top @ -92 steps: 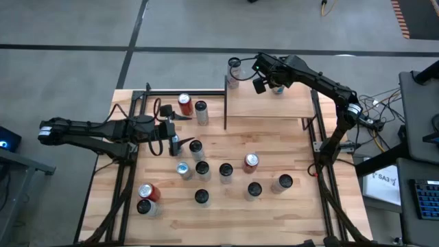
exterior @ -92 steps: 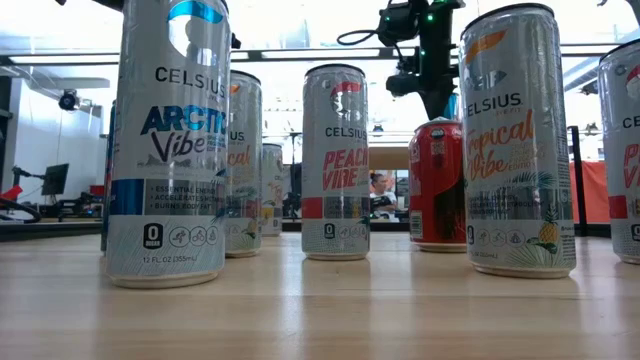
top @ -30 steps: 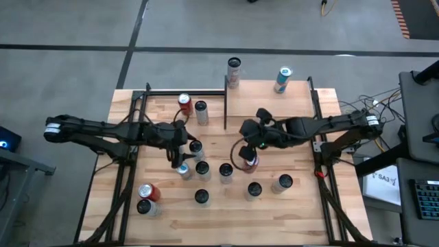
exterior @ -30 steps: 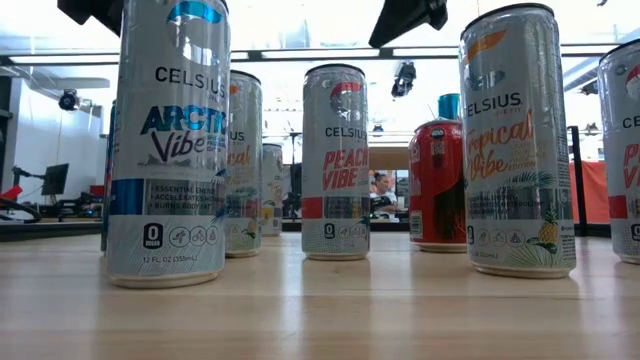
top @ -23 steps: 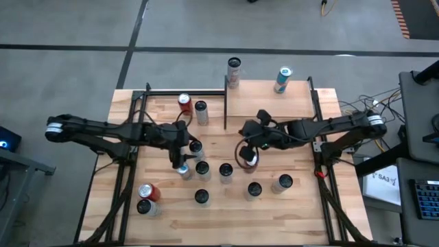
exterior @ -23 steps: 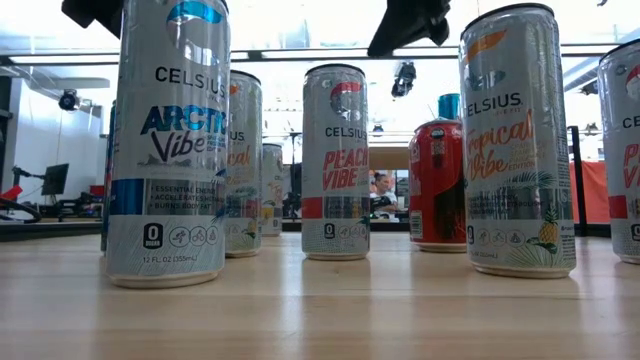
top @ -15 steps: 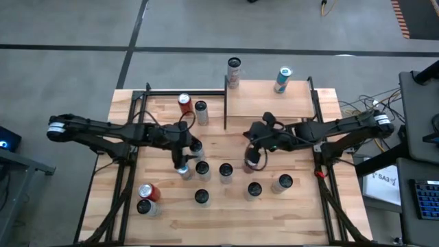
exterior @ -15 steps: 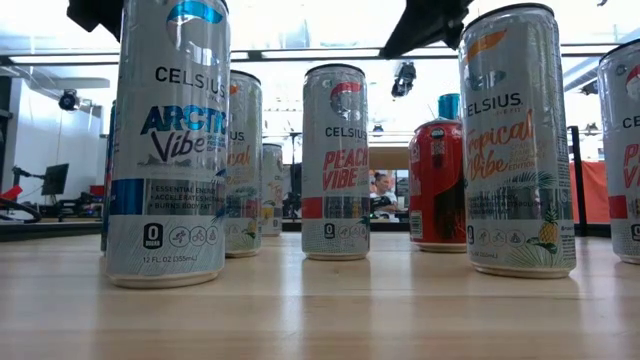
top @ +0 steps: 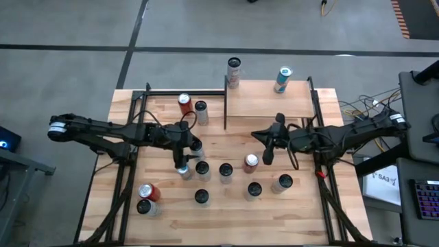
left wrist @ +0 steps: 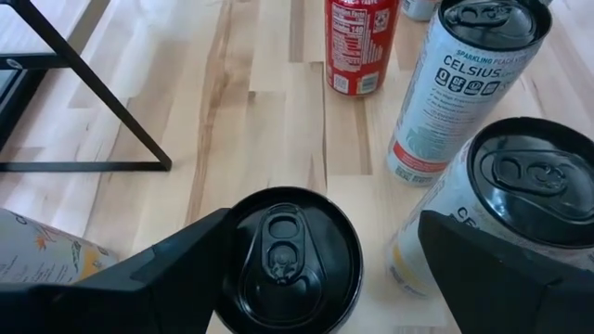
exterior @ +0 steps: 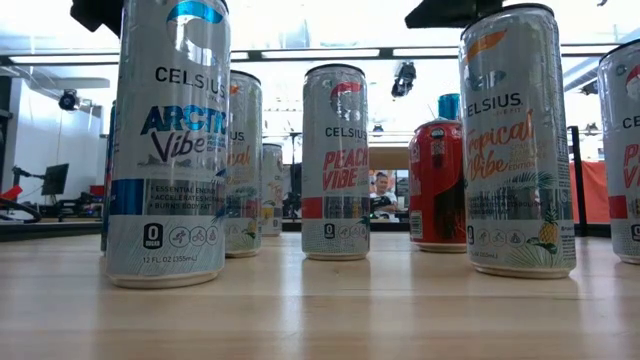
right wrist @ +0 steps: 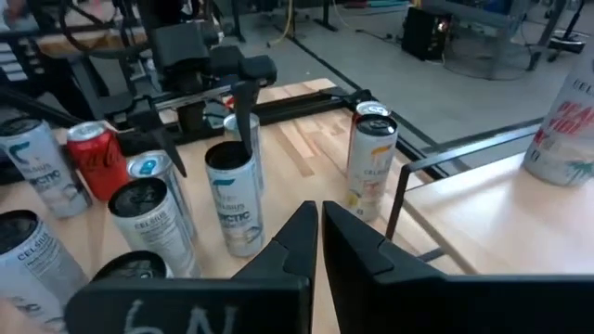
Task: Place canned beverage on shelf
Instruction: Put the top white blue soda can on the shelf
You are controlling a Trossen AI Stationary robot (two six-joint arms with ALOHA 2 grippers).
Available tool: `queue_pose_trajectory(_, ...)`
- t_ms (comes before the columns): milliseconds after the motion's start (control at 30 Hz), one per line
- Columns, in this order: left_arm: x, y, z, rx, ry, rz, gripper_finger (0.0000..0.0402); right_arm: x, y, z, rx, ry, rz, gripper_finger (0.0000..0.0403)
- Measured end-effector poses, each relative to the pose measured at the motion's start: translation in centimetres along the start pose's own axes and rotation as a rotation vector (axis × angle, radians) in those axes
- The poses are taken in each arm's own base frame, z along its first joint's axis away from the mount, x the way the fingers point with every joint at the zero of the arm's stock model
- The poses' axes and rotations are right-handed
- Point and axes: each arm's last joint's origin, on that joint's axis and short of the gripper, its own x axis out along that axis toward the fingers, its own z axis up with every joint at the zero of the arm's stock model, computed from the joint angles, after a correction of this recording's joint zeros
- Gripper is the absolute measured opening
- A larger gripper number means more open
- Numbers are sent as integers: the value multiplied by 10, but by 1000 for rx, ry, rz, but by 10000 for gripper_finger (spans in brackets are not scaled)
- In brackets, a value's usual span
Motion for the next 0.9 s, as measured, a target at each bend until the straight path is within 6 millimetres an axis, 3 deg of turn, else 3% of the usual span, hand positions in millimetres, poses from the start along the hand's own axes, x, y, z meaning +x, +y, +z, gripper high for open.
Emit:
queue_pose_trajectory(167, 2, 0, -1, 5, 10, 0, 327, 3, -1, -12, 21, -10, 4, 11)
queue_pose_trajectory(367, 3, 0, 0, 9, 12, 4, 327, 6, 1, -12, 24, -15, 6, 11)
queue_pose_trajectory(633, -11, 1, 15, 52, 5, 2, 327, 6, 1, -11, 29, -23, 8, 11)
queue_pose_trajectory(900, -7, 4, 7, 85, 38, 50, 327, 6, 1, -11, 30, -24, 8, 11)
